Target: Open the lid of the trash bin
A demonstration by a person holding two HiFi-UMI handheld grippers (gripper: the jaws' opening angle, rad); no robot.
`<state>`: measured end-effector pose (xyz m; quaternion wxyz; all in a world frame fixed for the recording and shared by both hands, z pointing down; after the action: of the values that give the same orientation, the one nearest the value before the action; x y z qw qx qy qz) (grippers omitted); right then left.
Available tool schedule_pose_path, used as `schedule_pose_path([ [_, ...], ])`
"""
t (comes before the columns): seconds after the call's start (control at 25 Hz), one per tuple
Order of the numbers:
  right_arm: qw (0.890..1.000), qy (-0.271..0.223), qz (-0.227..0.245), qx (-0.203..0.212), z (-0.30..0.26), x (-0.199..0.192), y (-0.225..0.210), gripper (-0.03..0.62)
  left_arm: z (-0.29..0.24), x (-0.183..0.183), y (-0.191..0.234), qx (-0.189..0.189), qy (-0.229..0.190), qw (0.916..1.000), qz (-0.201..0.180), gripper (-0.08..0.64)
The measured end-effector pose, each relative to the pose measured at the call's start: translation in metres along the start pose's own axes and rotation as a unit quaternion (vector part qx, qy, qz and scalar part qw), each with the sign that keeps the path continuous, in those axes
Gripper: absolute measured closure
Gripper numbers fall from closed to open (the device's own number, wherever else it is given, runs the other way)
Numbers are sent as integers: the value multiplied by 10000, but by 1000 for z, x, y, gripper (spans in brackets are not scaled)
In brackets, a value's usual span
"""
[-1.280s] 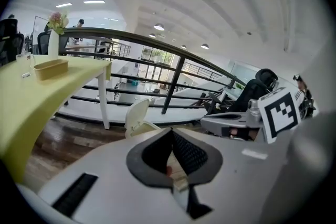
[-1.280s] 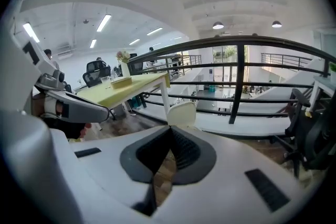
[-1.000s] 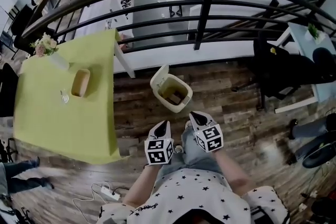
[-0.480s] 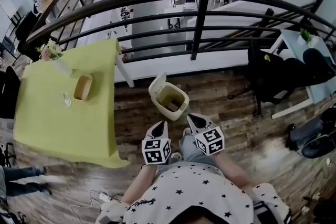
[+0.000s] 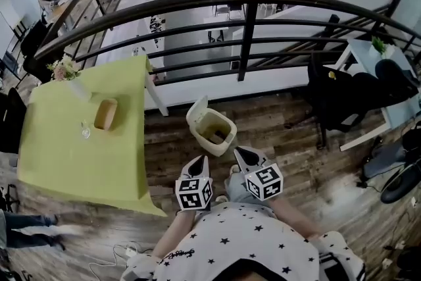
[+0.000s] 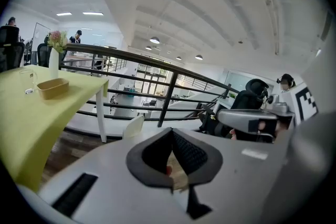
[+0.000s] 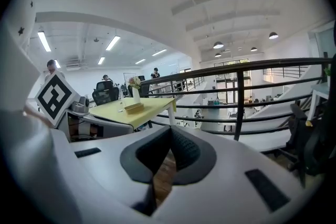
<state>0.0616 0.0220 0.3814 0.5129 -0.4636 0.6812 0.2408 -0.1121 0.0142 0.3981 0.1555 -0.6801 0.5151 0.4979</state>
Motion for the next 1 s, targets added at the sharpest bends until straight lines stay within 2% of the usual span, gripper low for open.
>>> schedule_pose_path([
  [1.0,9999,-58,37,80,0,4,6,598,1,3,-3,12,-31,10000,-76,549],
])
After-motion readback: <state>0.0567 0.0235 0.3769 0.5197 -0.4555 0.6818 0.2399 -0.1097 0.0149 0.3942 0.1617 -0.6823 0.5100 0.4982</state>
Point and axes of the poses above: the fingertips, and each gripper's own axes: z backward along the fingers, y to its left, x out of its top, the point moved 7 cm from there along z, backward along the fingers
